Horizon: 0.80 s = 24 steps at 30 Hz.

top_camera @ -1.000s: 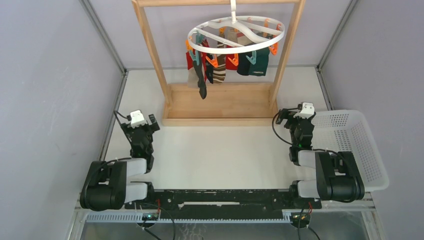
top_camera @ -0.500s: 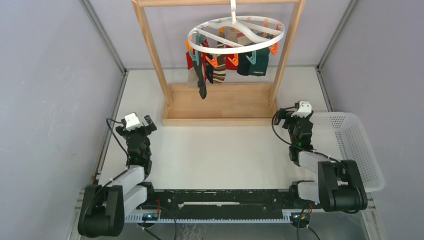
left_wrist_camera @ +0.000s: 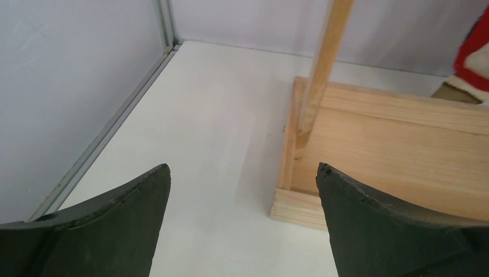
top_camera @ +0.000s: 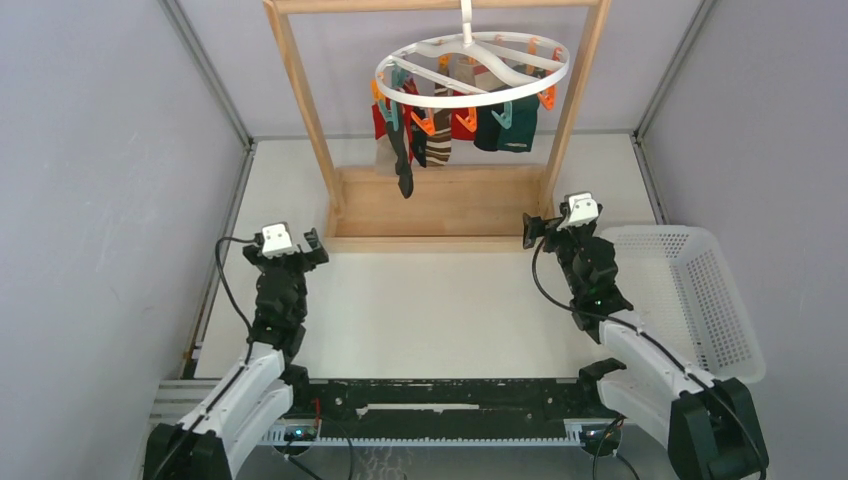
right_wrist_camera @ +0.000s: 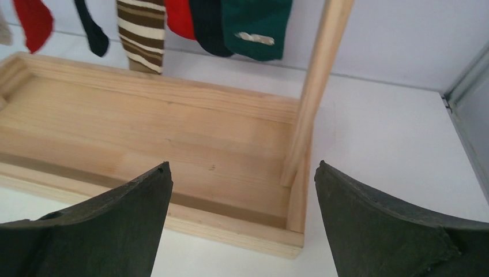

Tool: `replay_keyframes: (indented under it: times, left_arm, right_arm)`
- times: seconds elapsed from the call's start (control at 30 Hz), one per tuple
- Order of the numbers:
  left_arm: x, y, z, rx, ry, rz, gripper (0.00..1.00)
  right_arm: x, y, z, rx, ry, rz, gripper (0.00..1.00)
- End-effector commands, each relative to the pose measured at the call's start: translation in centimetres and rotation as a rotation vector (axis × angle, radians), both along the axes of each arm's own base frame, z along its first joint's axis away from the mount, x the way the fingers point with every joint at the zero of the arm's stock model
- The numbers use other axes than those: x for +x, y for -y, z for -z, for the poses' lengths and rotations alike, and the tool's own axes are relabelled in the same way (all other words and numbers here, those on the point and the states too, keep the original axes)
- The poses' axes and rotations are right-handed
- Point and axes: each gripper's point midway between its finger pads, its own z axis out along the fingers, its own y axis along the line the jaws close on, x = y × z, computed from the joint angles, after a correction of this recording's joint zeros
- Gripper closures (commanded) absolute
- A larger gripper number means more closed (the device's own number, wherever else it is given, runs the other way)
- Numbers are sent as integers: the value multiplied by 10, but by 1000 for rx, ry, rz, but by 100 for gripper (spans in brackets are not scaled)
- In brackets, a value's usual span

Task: Remove the socks clipped to the hanger
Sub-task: Move the bin to the center of the board.

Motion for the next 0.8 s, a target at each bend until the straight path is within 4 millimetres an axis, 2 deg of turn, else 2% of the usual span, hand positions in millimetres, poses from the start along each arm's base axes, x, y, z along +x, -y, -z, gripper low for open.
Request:
replay_keyframes:
  times: [0.0, 0.13, 0.23, 0.37, 0.47, 0.6, 0.67, 0.7, 0.77]
  left_arm:
    - [0, 15, -44, -15, 56, 44, 0]
    - [-8, 31, -70, -53, 67, 120, 0]
    - [-16, 44, -93, -108, 98, 189, 0]
    - [-32, 59, -120, -211, 167, 290, 0]
    - [-44, 75, -130, -283, 213, 391, 0]
    - [-55, 84, -134, -412, 187, 437, 0]
    - [-56, 85, -132, -465, 141, 428, 0]
    - [-56, 85, -121, -479, 80, 411, 0]
    - [-55, 89, -116, -511, 20, 408, 0]
  right_arm:
    - [-9, -15, -39, 25, 71, -42, 0]
    - [-24, -33, -64, 98, 97, -131, 0]
    - [-38, -44, -80, 246, 77, -187, 0]
    - [-62, -58, -88, 390, -15, -268, 0]
    - [-74, -54, -77, 446, -146, -227, 0]
    - [-89, -42, -65, 477, -322, -136, 0]
    - [-95, -39, -54, 470, -411, -121, 0]
    - [-96, -37, -49, 467, -447, -119, 0]
    - [-98, -30, -37, 502, -526, -100, 0]
